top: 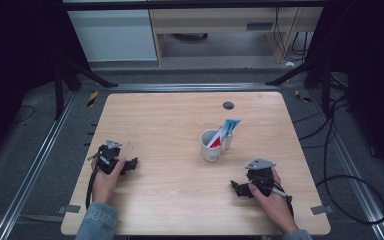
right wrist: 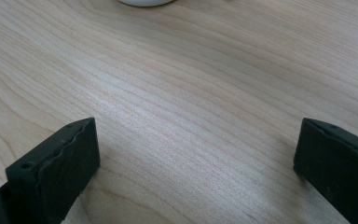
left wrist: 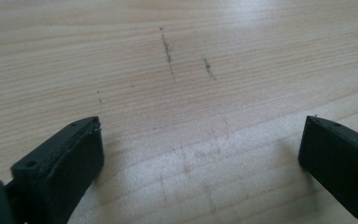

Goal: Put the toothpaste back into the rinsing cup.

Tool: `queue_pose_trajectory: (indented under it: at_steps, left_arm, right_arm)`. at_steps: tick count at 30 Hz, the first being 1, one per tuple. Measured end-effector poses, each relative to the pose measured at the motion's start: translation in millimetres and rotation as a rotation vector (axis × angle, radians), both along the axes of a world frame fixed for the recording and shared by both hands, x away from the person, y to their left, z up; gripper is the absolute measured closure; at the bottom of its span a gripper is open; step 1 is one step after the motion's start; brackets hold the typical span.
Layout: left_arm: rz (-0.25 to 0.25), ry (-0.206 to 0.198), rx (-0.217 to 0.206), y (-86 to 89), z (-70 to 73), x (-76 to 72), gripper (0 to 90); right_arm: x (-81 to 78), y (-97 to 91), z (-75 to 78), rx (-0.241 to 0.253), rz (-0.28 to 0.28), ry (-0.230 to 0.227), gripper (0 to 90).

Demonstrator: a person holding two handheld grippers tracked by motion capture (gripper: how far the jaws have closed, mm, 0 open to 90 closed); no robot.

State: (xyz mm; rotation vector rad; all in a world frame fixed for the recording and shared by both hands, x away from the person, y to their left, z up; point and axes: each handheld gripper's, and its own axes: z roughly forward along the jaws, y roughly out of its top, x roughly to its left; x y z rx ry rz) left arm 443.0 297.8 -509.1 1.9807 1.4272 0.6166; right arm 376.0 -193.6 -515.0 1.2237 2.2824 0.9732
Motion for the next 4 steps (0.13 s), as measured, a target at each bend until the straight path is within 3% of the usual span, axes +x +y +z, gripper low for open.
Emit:
queue_pose_trajectory:
  at_steps: [4]
  left_arm:
    - [0.000,0.000,0.001,0.1,0.0,-0.1,0.0]
  right_arm:
    - [0.0,0.0,0.0,0.000,0.000,0.000,0.4]
